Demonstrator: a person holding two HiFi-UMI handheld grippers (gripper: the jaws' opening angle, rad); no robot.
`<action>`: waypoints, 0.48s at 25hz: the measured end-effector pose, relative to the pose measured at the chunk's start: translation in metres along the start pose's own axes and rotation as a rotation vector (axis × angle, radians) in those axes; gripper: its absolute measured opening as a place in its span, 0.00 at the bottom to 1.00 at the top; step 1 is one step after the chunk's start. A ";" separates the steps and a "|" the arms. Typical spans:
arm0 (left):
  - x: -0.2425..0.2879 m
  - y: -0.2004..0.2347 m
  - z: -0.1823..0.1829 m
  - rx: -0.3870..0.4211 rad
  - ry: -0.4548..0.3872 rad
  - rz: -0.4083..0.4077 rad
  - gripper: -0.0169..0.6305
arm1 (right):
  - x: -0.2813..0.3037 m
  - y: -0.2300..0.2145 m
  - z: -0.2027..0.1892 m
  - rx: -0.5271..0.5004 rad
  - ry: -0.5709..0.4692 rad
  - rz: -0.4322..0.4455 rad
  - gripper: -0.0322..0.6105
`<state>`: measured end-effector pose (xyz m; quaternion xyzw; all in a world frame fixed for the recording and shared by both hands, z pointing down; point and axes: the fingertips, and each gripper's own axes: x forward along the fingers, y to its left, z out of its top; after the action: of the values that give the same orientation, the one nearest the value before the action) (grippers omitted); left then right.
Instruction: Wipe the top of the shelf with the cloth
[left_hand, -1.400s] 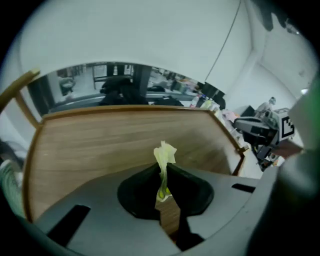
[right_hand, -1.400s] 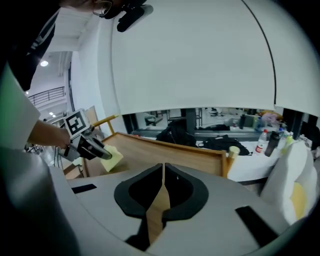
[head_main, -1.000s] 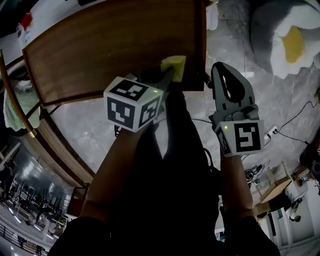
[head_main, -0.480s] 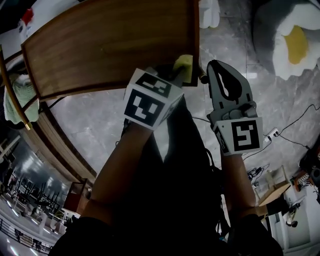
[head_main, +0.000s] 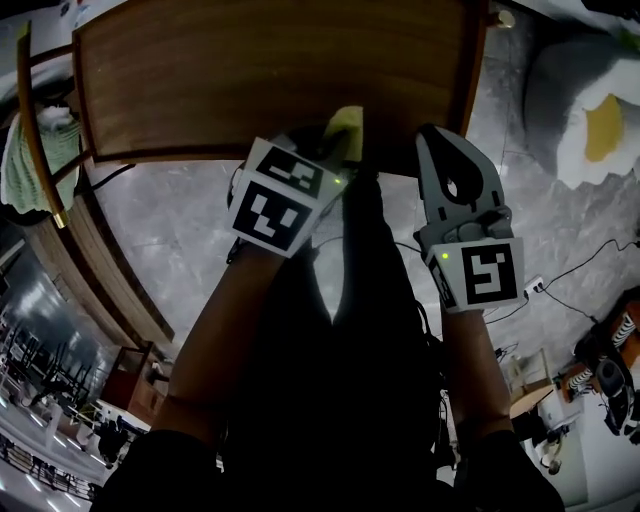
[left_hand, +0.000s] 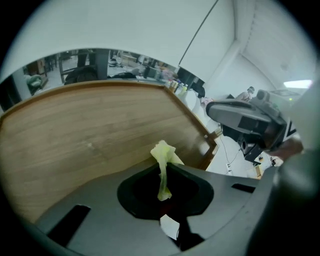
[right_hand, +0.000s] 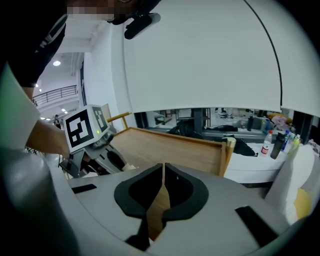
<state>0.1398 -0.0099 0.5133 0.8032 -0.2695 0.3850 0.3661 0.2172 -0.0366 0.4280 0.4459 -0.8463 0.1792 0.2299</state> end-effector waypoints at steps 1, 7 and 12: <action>-0.009 0.013 -0.006 -0.008 -0.002 0.017 0.08 | 0.007 0.009 0.003 -0.006 0.002 0.011 0.09; -0.058 0.090 -0.042 -0.031 -0.010 0.108 0.08 | 0.054 0.073 0.023 -0.033 0.004 0.082 0.09; -0.099 0.153 -0.073 -0.038 -0.001 0.177 0.08 | 0.087 0.123 0.037 -0.059 0.000 0.130 0.09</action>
<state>-0.0551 -0.0267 0.5221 0.7694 -0.3468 0.4102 0.3457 0.0627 -0.0481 0.4332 0.3828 -0.8785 0.1688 0.2307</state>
